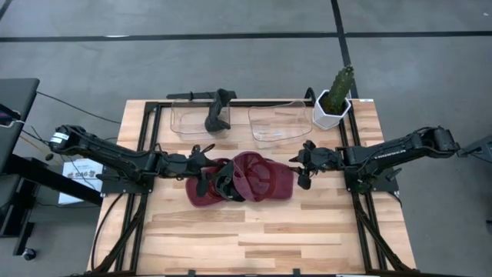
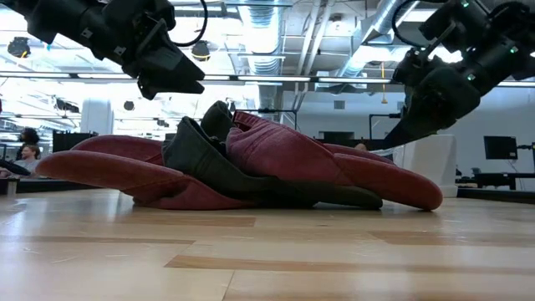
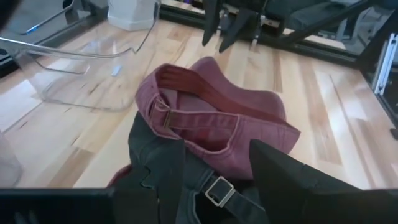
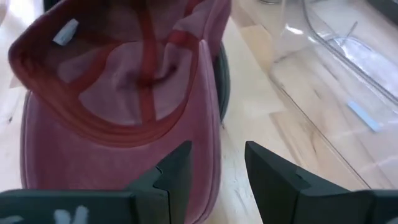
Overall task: Pick & Place hat
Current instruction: Put the red cap into the right transparent bin
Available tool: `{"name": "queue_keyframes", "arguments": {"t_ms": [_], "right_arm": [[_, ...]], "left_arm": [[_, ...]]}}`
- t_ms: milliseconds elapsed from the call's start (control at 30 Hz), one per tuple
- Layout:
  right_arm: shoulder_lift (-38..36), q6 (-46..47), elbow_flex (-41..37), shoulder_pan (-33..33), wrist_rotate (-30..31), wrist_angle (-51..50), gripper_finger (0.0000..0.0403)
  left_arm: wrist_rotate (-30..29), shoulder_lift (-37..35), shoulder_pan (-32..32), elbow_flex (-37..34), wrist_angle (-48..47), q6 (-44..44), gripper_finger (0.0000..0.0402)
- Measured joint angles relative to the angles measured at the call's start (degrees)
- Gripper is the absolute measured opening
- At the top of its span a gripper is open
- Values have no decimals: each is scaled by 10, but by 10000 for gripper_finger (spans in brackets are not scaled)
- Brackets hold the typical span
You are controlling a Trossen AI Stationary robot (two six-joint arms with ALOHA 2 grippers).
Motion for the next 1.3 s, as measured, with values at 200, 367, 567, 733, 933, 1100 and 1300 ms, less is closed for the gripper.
{"name": "queue_keyframes", "arguments": {"t_ms": [200, 367, 567, 733, 933, 1100, 1300], "right_arm": [[0, -13, -17, -3, -2, 29, 140], [1, -12, -17, -3, -29, 30, 140], [49, -14, -17, -9, -42, 43, 140], [102, -39, -17, -28, -45, 85, 140], [131, -44, -11, -35, -45, 102, 140], [125, -44, -11, -37, -45, 101, 140], [96, -42, -10, -36, -45, 104, 140]], "left_arm": [[0, 0, 0, 0, 15, 0, 177], [-8, 0, 0, 0, 39, 0, 177], [-10, 0, 0, 0, 58, 43, 177], [-9, 0, 0, 0, 58, 45, 177], [-8, 0, 0, 0, 58, 45, 177], [-8, 0, 0, 0, 58, 45, 177], [-8, 0, 0, 0, 60, 45, 177]]}}
